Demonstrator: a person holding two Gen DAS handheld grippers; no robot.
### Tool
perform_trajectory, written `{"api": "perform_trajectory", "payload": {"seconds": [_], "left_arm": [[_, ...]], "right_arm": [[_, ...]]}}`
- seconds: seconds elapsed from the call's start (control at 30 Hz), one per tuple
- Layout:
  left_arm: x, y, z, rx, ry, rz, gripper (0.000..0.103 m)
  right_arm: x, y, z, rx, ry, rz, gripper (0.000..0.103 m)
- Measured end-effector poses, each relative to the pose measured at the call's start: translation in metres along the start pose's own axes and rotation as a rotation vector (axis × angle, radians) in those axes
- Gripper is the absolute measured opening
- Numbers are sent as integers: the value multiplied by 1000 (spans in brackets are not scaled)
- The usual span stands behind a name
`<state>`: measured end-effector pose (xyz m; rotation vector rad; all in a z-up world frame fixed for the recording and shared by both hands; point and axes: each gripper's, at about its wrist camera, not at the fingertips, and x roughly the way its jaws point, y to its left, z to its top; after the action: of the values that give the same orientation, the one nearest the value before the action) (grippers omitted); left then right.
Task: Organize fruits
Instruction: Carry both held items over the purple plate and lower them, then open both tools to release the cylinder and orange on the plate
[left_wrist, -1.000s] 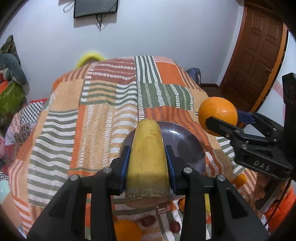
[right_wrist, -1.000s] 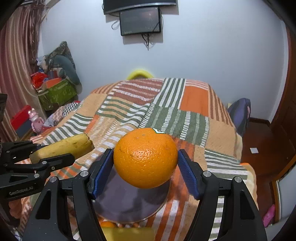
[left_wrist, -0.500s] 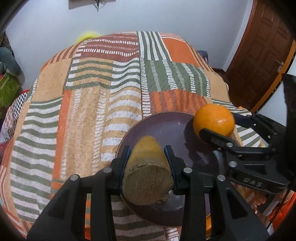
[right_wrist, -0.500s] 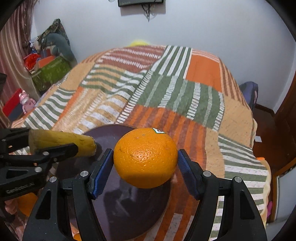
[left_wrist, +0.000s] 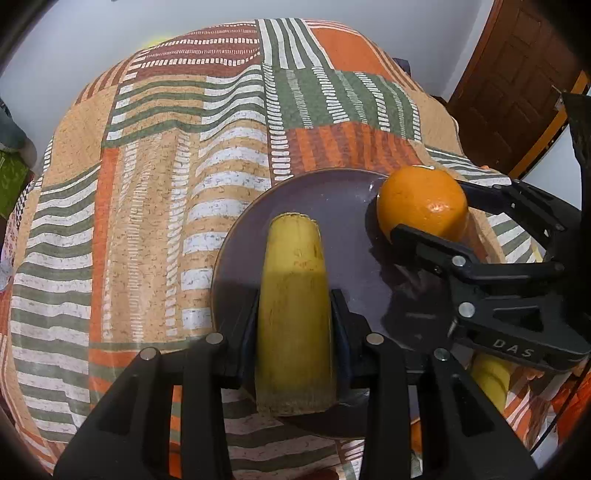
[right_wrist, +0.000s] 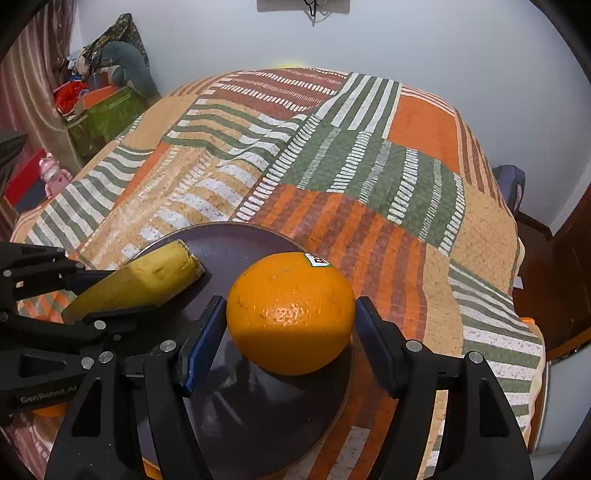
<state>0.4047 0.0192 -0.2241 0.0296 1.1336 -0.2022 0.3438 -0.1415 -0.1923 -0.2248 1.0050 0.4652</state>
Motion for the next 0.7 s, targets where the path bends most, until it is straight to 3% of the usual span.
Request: {"api": "perform_trajectory", "payload": {"seconds": [0.17, 0.37, 0.7], "left_arm": [[6, 1, -1, -20, 39, 1, 36], [-13, -1, -2, -37, -28, -8, 39], [-74, 7, -30, -68, -138, 31, 44]], "right_arm": [[-1, 4, -2, -12, 19, 19, 68], [-14, 10, -3, -7, -9, 6, 75], [-63, 16, -17, 19, -76, -12, 75]]}}
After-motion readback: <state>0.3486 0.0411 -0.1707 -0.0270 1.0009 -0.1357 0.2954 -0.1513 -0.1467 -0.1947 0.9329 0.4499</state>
